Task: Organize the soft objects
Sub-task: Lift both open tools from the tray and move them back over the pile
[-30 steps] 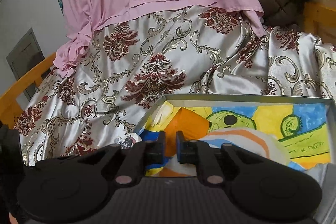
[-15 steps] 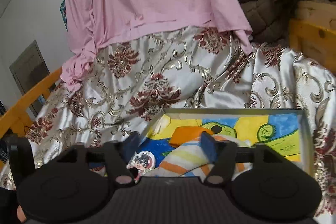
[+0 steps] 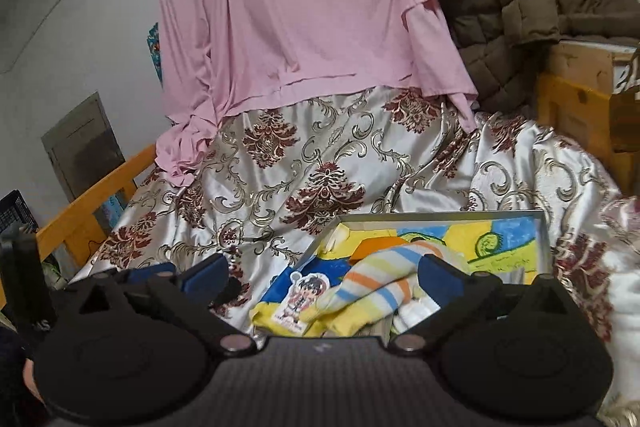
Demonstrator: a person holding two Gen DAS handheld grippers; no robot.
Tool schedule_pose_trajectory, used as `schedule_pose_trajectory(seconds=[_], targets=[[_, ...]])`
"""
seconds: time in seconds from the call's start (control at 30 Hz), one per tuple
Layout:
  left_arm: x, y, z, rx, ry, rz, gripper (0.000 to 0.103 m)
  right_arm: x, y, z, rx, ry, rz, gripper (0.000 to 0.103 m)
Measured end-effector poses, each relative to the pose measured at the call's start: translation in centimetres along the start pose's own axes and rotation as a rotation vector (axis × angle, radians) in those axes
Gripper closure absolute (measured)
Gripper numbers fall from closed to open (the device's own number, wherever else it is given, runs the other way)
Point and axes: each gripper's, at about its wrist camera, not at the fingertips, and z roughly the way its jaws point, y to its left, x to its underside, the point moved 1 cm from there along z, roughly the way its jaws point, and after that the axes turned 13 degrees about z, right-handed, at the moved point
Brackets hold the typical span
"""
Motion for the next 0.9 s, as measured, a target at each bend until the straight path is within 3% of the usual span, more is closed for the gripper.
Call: schedule_pose_trajectory(seconds=[0.3,0.53,0.9], targets=[[1.6,-0.9,-8.1,-0.001,-0.028,0.0,0.001,4.2,1.2,-7.3,0.028,-0.107,-0.025,0.0],[3.9,-1.7,-13.1,0.008,-0.037,0.011,0.001,8.5,3.0,-11.4,0.134,-0.188,-0.101,0.0],[7.9,-2.1,-17.3,-0.005,-0.007,0.016,0.001,14.4,4.0,-15.6,0.191,-0.21,-0.054,0.0]])
